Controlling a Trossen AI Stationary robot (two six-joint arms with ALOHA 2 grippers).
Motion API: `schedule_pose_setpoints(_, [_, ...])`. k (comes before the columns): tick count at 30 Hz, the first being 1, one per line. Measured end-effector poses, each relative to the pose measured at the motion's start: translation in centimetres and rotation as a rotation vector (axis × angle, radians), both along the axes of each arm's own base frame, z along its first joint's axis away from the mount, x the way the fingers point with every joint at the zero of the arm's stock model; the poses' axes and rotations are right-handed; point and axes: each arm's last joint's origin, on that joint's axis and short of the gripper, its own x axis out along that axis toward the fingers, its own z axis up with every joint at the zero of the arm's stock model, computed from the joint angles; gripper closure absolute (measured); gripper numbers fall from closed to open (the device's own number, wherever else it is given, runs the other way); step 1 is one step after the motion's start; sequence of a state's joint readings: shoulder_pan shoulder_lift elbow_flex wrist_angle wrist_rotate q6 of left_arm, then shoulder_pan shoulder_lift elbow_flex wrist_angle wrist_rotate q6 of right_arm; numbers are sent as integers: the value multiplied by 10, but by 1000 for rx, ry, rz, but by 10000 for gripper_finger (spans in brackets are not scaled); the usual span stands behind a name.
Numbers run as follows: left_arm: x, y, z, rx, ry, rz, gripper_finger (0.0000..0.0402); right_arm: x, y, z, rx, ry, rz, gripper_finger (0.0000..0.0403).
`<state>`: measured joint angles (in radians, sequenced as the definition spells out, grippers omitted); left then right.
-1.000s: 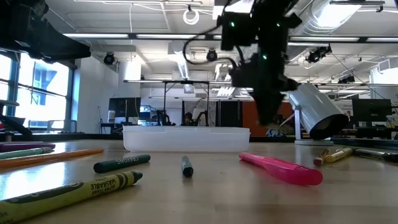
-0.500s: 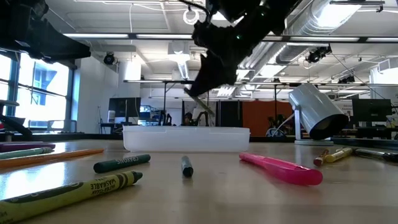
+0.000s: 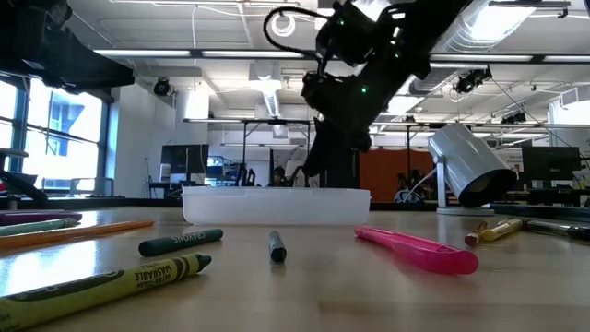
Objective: Pick & place school supplies into a supply box
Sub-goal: Put the light blue pencil into the gray supply box
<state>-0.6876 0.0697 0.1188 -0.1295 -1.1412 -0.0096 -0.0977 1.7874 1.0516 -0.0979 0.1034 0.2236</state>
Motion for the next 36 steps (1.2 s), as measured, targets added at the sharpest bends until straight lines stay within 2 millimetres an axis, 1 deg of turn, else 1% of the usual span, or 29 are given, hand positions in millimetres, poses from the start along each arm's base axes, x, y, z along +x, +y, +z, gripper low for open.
schedule_pose_setpoints(3, [0,1,0,-5,-5,28,188,0,-3,-2,-9,-15,4,330])
schedule_pose_setpoints(7, [-1,2,0,-90,-53,70,188,6,-2,6,-32,-111,25,319])
schedule_pose_setpoints(11, [0,0,0,-189,-97,22,188,15,-1,17,-30,-252,59,314])
schedule_pose_setpoints(16, [0,1,2,-273,-153,32,188,20,-1,25,-19,-350,85,313])
schedule_pose_setpoints(22, [0,-1,11,-335,-226,-20,188,22,0,29,-14,-404,103,311])
schedule_pose_setpoints(25, [1,-2,19,-315,-255,-40,188,22,0,29,-14,-406,103,311])
schedule_pose_setpoints(27, [2,-2,27,-251,-235,-36,188,22,-2,29,-14,-404,102,311])
schedule_pose_setpoints(32, [4,-2,68,-115,-169,83,188,22,-5,29,-15,-405,93,311])
schedule_pose_setpoints(36, [10,-6,103,-132,-159,132,188,22,-4,29,-8,-406,103,311])
